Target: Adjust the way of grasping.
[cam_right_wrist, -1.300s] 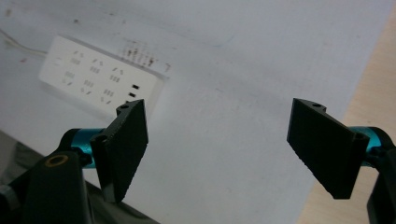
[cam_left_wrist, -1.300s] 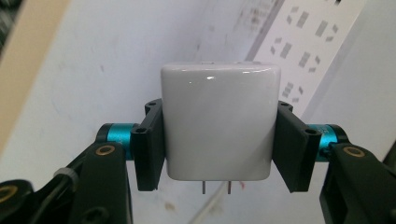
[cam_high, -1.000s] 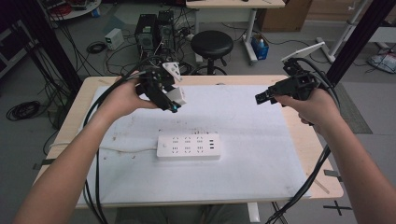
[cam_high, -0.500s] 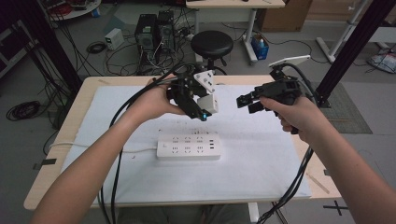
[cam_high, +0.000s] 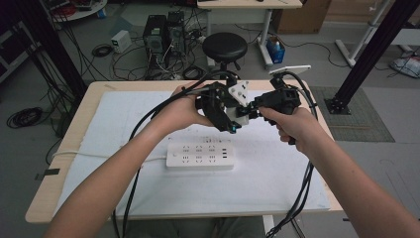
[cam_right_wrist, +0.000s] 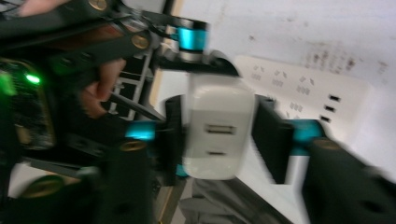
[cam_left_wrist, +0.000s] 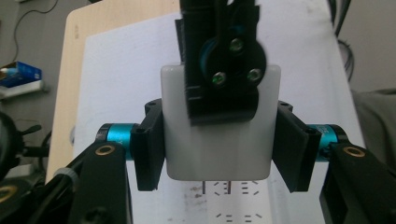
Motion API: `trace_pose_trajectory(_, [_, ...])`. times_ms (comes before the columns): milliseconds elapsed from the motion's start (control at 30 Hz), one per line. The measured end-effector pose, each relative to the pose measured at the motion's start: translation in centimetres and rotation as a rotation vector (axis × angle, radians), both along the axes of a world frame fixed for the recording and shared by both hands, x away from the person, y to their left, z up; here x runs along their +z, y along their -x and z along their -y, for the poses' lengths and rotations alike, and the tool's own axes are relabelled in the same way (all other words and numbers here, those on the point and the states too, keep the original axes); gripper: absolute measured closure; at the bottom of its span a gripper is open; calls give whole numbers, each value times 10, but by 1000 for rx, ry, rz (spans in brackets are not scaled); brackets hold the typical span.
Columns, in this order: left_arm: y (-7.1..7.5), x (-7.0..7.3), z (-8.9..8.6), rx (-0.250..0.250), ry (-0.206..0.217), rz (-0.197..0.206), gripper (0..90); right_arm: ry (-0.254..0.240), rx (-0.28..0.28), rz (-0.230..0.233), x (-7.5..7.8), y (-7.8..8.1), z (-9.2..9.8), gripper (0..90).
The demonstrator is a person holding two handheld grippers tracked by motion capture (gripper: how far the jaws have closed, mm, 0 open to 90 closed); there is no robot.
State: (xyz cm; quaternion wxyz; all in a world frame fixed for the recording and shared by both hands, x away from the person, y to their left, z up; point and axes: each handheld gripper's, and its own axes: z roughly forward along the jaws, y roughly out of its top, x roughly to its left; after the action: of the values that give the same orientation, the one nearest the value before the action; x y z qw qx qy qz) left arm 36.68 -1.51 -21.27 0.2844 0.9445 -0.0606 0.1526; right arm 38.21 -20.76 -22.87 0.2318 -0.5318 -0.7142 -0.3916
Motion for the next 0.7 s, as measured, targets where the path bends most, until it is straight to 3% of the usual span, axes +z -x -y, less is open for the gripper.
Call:
trace_pose_trajectory(133, [3,-3,4,4,-13,45,426,-38,-8,-3,-8,-2,4,602])
trace_pose_trajectory(300, [5,-7,7,0,-29,89,425,-42,-17,1,-11,-2,7,612])
trace_pose_trajectory(367, [5,-7,7,2,-33,99,423,-41,-18,13,-11,-2,7,623])
trace_pose_trajectory(400, [3,-6,5,16,-30,85,420,-33,-16,26,-10,-2,7,623])
trace_pose_trajectory(500, [0,-5,-4,54,-46,76,300,-6,-28,65,-8,-3,10,623])
trace_pose_trajectory(533, [-7,-2,-22,108,-86,47,299,29,-30,106,-2,-4,19,623])
trace_pose_trajectory(567, [-7,-2,-22,108,-86,47,287,70,-27,146,4,-3,24,623])
trace_pose_trajectory(600, [-16,-1,-46,181,-127,-26,273,117,0,192,8,-3,28,623])
trace_pose_trajectory(633, [-16,-1,-46,181,-127,-26,273,150,26,218,13,-4,32,623])
trace_pose_trajectory(667, [-20,-1,-59,229,-160,-70,272,211,34,276,19,-4,35,623])
trace_pose_trajectory(700, [-28,0,-84,317,-230,-139,272,269,61,323,24,-4,37,623])
